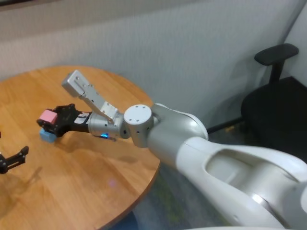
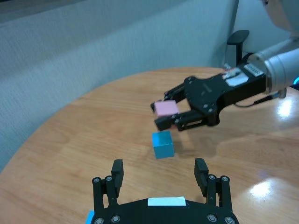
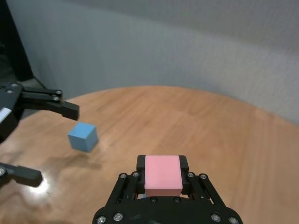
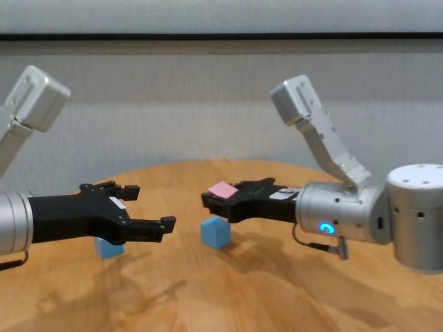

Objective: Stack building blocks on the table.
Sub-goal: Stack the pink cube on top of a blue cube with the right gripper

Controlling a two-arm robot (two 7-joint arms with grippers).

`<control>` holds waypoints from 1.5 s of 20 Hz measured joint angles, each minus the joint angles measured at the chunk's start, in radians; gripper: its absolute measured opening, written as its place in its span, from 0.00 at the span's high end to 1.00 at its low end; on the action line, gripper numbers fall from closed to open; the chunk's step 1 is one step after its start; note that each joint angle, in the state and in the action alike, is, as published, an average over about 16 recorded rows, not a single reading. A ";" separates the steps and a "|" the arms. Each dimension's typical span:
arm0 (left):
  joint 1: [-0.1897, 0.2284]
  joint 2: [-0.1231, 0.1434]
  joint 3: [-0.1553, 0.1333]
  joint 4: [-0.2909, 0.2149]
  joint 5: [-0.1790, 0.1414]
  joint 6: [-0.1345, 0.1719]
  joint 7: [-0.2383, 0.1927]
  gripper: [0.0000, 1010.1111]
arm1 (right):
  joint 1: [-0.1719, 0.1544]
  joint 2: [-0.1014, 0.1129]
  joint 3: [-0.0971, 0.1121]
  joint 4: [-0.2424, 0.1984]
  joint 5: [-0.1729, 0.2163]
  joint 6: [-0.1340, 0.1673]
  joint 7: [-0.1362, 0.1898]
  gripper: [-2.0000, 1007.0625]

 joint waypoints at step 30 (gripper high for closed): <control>0.000 0.000 0.000 0.000 0.000 0.000 0.000 0.01 | -0.146 0.020 0.026 -0.305 0.005 0.156 -0.076 0.63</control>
